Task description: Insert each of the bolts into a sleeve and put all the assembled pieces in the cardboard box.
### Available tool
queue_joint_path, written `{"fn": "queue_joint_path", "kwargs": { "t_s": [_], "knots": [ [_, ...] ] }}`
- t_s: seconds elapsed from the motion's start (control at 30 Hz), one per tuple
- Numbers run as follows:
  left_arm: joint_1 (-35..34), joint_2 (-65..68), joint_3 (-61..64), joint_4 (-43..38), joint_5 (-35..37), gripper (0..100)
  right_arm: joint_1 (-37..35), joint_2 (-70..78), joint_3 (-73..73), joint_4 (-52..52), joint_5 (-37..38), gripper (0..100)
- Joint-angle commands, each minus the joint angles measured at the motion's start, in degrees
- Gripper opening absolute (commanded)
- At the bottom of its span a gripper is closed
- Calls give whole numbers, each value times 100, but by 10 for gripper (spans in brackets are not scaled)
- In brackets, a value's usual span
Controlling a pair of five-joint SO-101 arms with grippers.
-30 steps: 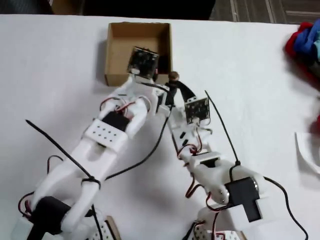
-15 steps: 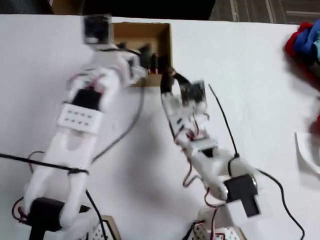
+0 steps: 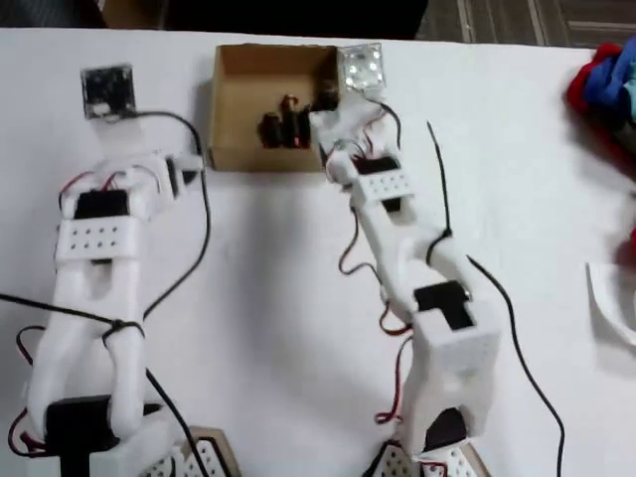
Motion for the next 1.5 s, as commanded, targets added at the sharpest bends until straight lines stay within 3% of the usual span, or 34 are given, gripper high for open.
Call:
{"fn": "queue_joint_path", "kwargs": {
  "t_s": [0.0,0.13,0.23,0.4,0.47,0.63,1.47],
  "knots": [
    [-44,-18,523,-677,-70,249,-365,514,-2189,1024,-26,20],
    [-53,-18,1411,-1811,-70,249,-752,1982,-4932,2369,132,20],
    [-53,-44,1903,-2453,-62,249,-831,3213,-6875,2800,123,20],
    [-53,-26,2026,-2664,-62,249,-954,4681,-8624,2905,114,19],
    [-53,-26,2026,-2664,-62,249,-1007,4875,-8730,2862,-44,19],
    [-53,-18,2035,-2664,-62,249,-1024,4910,-8545,2545,-1336,19],
    [-44,-18,2088,-2673,-62,249,-1059,4945,-7745,2396,-1327,21]
  ]
}}
